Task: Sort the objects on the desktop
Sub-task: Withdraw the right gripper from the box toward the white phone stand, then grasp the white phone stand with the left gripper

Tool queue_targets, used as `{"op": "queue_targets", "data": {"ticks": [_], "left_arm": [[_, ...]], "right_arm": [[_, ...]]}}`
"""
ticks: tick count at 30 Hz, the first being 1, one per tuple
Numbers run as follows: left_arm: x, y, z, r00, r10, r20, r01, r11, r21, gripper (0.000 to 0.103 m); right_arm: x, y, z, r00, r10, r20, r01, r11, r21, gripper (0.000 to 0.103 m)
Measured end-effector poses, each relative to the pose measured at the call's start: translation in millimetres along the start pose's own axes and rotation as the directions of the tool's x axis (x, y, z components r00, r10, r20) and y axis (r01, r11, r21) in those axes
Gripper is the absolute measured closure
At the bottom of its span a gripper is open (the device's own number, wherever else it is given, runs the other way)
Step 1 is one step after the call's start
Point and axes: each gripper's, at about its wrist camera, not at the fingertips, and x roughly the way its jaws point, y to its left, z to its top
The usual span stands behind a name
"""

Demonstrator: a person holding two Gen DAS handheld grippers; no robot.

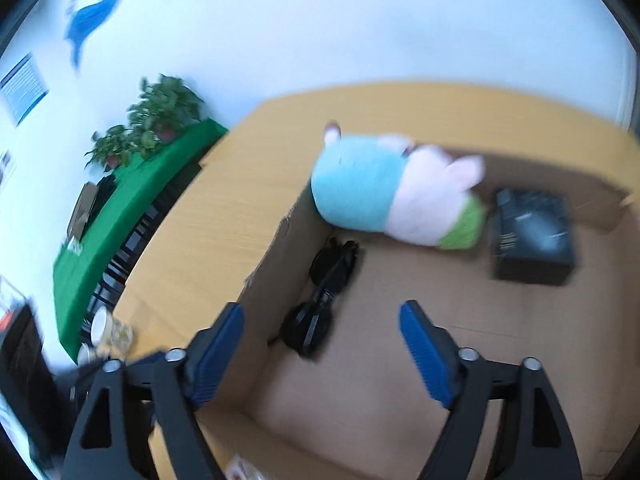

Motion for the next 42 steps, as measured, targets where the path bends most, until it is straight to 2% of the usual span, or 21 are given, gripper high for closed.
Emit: {"op": "queue_targets", "data": {"ticks": [1,3,4,7,9,13,17,19,22,26,29,30,32,34,37,42], "left_arm": [[-3,-6,-3,1.000,-0.015,0.013,0.015,1.000,0.009,0.061],[-9,-16,-12,0.999,-0.039,0.033,0.038,0.999,0.021,0.050],[-11,-21,-16,0.998,-0.043,0.040,0.042,0.999,0.031,0.049],[-10,-36,-26,0.999,-0.034,0.038,0.032,0.998,0.058,0.048],[-10,-45,-32,0.998,-0.041,0.037,0.039,0.997,0.061,0.048],[-10,-69,-47,0.998,-0.024,0.053,0.021,0.997,0.070,0.048],[-11,-96,-68,0.996,-0.023,0.089,0.014,0.994,0.105,0.035],[-6,-108,-78,0.996,-0.049,0.073,0.040,0.992,0.121,0.034],[12,-125,-88,0.996,-0.084,0.010,0.082,0.988,0.128,0.035],[36,-150,-100,0.991,-0.117,-0.066,0.126,0.980,0.155,0.035],[50,-168,-109,0.985,-0.131,-0.108,0.149,0.971,0.188,0.035],[54,-174,-113,0.984,-0.134,-0.121,0.156,0.967,0.199,0.035],[59,-180,-118,0.981,-0.133,-0.142,0.161,0.965,0.208,0.035],[65,-184,-123,0.978,-0.130,-0.163,0.164,0.964,0.209,0.035],[72,-188,-130,0.971,-0.127,-0.201,0.167,0.965,0.200,0.035],[80,-194,-136,0.961,-0.156,-0.226,0.198,0.964,0.176,0.046]], "right_arm": [[-21,-3,-10,1.000,0.004,0.026,-0.003,1.000,-0.014,0.017],[-63,5,-31,0.994,-0.003,0.106,0.008,0.999,-0.047,0.003],[-81,7,-42,0.989,-0.019,0.145,0.028,0.998,-0.061,0.000],[-118,8,-71,0.969,-0.090,0.228,0.114,0.989,-0.095,0.000],[-134,1,-93,0.959,-0.137,0.248,0.168,0.980,-0.107,0.000],[-144,-12,-129,0.951,-0.181,0.250,0.212,0.972,-0.104,0.000],[-135,-25,-171,0.957,-0.190,0.217,0.216,0.971,-0.101,0.000],[-126,-34,-193,0.965,-0.197,0.174,0.216,0.971,-0.102,0.000],[-114,-56,-221,0.964,-0.241,0.109,0.249,0.966,-0.069,0.001],[-103,-89,-240,0.972,-0.230,0.049,0.227,0.973,0.048,0.007],[-93,-100,-248,0.964,-0.265,0.016,0.264,0.963,0.051,0.011],[-88,-105,-251,0.966,-0.258,-0.006,0.258,0.964,0.066,0.015],[-82,-112,-257,0.974,-0.224,-0.030,0.226,0.970,0.093,0.018],[-81,-110,-260,0.974,-0.226,-0.028,0.228,0.970,0.079,0.019],[-82,-111,-263,0.979,-0.204,-0.015,0.205,0.976,0.072,0.026],[-92,-124,-266,0.987,-0.161,-0.002,0.160,0.982,0.103,0.051]]}}
